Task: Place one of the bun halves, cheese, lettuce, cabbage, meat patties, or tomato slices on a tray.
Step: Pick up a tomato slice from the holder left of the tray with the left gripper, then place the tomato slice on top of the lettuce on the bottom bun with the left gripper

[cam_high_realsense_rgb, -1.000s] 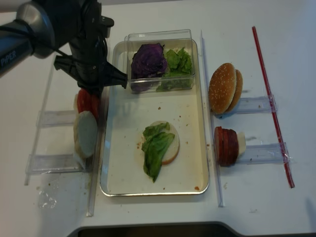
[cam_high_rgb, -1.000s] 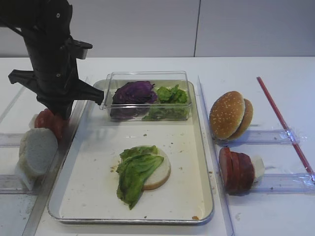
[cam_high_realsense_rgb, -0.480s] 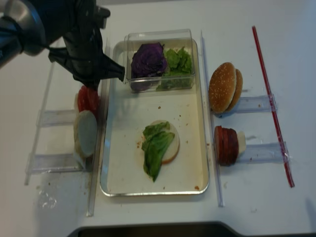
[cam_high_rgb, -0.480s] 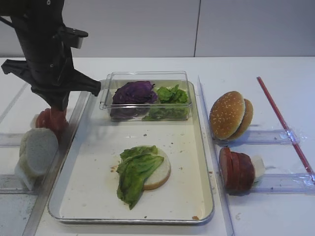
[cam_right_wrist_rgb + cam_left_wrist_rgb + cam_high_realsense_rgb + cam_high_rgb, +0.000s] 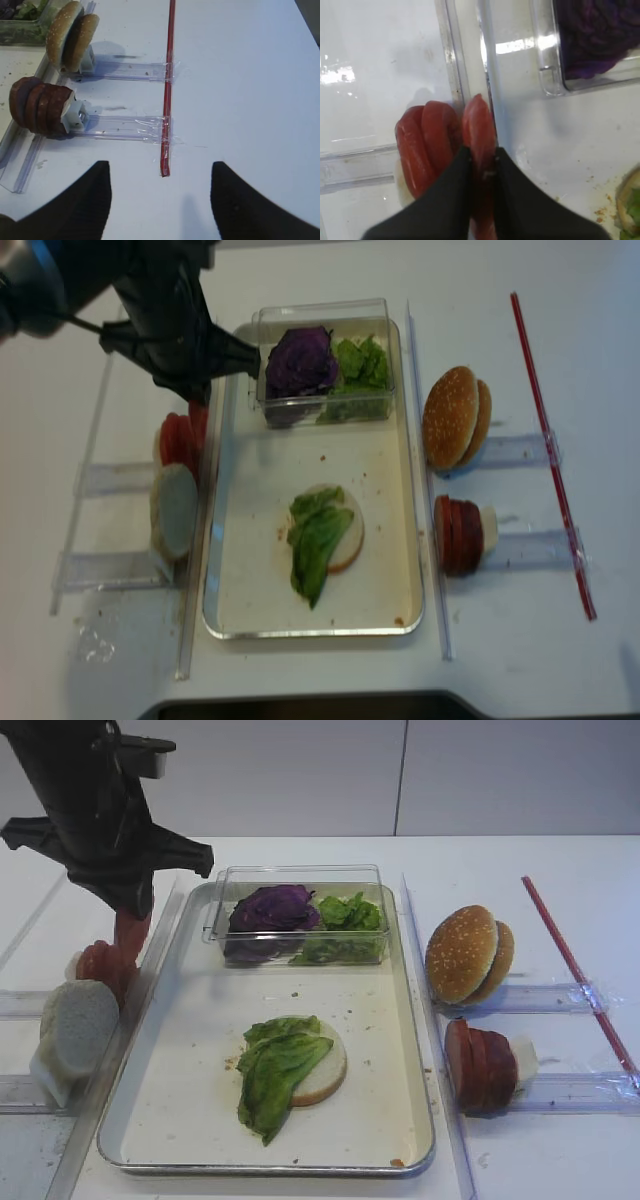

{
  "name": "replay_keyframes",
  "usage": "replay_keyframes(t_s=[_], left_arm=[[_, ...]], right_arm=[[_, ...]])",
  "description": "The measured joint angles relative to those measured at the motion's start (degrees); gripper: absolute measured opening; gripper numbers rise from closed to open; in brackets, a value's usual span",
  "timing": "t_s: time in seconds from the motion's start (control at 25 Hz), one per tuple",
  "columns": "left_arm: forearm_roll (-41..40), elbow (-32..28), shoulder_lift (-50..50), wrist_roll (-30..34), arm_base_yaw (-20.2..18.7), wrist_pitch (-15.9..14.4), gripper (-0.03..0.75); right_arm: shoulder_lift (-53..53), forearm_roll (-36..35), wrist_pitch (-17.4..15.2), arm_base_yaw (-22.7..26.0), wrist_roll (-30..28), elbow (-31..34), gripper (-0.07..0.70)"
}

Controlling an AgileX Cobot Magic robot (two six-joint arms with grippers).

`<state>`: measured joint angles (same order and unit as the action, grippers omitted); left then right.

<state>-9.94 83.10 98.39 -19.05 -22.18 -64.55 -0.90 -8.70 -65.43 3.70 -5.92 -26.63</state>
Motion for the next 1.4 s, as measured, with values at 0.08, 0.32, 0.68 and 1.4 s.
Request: replay_keyframes(t_s=[0.08,0.32,0.68,1.4], left_arm=[[0.4,0.0,-1.1,0.1,0.0,0.0,0.058],[3.8,-0.1,-3.8,2.1,0.0,0.0,0.058],[14.7,-6.5,-7.7,6.8,0.2,3.2,0.057],[64.5,-24.1,-9.7,42.5,6.4,9.7,0.057]], right_arm=[[0.0,0.0,0.0,0.0,0.0,0.0,0.454],[0.0,0.1,0.0,0.0,0.1,0.0,0.454],[0.0,0.1,0.0,0.0,0.1,0.0,0.452],[0.0,0.1,0.1,0.0,0.1,0.0,0.436]])
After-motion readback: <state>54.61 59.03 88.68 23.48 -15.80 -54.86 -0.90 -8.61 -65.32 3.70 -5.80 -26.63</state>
